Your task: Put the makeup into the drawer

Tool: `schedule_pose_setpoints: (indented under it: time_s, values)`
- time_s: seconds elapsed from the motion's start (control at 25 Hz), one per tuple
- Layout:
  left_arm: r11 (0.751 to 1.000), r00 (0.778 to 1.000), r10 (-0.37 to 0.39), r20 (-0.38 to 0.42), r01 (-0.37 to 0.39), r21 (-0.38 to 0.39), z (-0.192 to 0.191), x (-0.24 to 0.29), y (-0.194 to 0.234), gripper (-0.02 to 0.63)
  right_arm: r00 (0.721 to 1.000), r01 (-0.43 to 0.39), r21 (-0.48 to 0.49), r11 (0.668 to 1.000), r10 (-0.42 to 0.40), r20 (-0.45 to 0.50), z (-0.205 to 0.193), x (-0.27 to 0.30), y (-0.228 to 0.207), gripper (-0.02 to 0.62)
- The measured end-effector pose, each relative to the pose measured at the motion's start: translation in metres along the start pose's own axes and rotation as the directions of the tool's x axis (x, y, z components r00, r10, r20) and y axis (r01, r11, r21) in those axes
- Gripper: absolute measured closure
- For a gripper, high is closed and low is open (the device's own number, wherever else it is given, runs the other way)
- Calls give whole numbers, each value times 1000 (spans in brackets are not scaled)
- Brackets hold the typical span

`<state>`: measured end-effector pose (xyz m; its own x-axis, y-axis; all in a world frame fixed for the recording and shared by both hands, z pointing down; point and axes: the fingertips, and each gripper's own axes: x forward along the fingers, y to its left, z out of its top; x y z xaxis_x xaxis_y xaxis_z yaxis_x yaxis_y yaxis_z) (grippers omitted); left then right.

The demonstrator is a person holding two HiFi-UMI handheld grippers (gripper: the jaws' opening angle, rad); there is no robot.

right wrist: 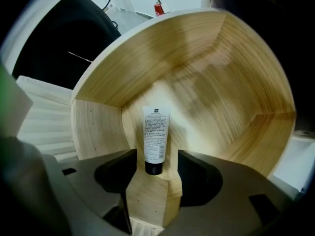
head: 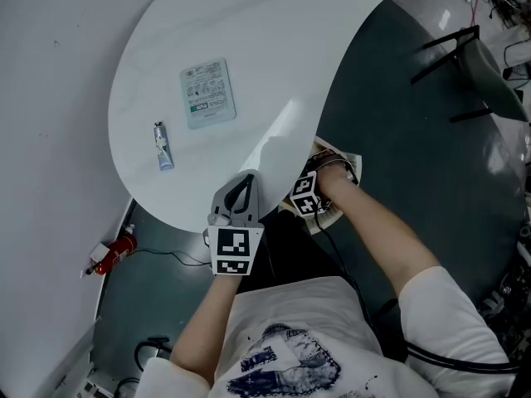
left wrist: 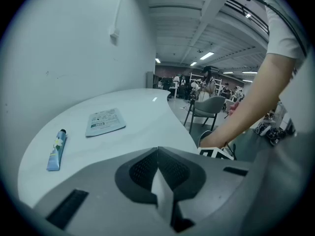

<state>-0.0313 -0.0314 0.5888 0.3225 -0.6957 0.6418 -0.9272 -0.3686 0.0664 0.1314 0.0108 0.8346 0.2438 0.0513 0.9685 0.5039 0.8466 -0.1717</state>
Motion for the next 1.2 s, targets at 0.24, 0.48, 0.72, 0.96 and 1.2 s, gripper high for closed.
schedule_pose_setpoints:
  time_s: [0.24,0.48,0.72,0.96,1.2]
  values:
    - [1000,999,-15,32,15,20,7,-10,7,558,998,59,56,997,-61,22,-4,-14,0,344]
    - [996,997,-60,41,57,70,14,-22,8,558,994,88,129,988,-96,57,0,-47,16,345]
    - [989,992,-105,67,97,113,25,-39,8,558,978,173,285,943,-199,63,-2,-78,19,469]
    - [981,987,-137,88,123,150,27,-61,20,558,940,261,444,857,-331,87,2,-116,10,568]
    - [974,982,-155,107,134,181,28,-86,37,558,926,291,558,777,-375,39,1,-143,18,574]
